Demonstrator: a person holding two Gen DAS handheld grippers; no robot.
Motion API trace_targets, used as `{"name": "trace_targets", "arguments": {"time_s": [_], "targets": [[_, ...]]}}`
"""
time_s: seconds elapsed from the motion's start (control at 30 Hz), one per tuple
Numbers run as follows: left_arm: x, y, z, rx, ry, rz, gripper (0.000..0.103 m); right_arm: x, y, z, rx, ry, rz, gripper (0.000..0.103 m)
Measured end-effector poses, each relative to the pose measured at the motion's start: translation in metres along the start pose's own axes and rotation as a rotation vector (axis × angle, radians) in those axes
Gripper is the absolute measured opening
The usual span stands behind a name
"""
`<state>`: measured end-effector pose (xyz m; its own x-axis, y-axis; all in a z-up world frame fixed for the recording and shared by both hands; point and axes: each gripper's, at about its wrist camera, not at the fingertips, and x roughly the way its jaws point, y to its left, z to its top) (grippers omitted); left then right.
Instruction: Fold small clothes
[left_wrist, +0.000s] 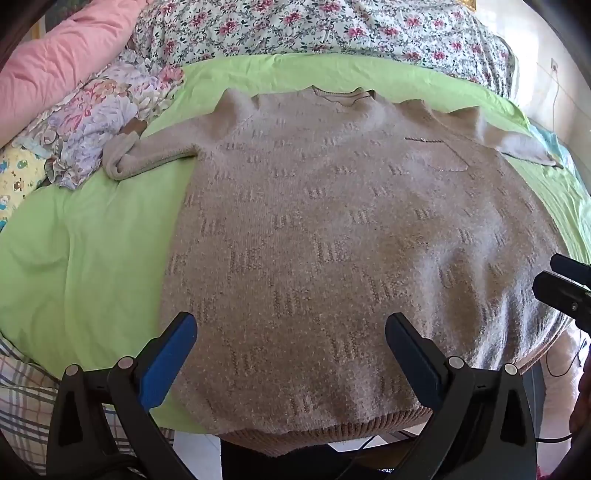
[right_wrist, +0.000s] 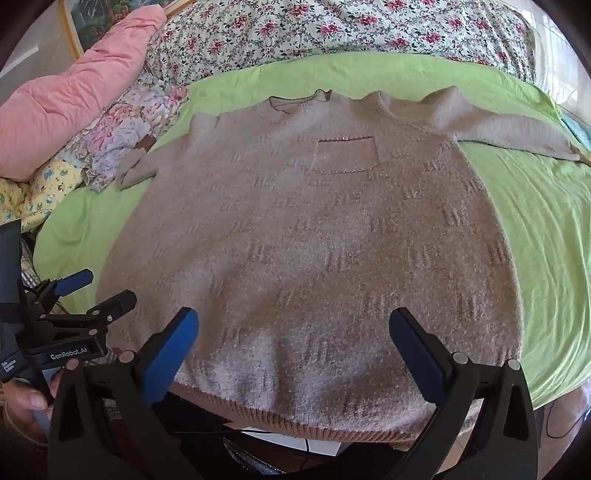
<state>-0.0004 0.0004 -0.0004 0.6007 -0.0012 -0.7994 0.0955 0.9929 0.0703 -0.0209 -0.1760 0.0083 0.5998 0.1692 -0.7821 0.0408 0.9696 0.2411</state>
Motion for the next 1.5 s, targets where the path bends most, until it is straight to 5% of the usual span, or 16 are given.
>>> {"name": "trace_targets", "arguments": {"time_s": [0.9, 1.5], "targets": [[0.000, 0.003, 0.000, -0.014, -0.016, 0.002, 0.102, 0.000, 0.004, 0.000, 0.008, -0.005, 0.010, 0.103], [-0.009, -0.004, 0.006, -0.042, -0.071, -0.095, 0.102, 0.002, -0.003, 0.001, 0.026, -0.014, 0.024, 0.103]]}}
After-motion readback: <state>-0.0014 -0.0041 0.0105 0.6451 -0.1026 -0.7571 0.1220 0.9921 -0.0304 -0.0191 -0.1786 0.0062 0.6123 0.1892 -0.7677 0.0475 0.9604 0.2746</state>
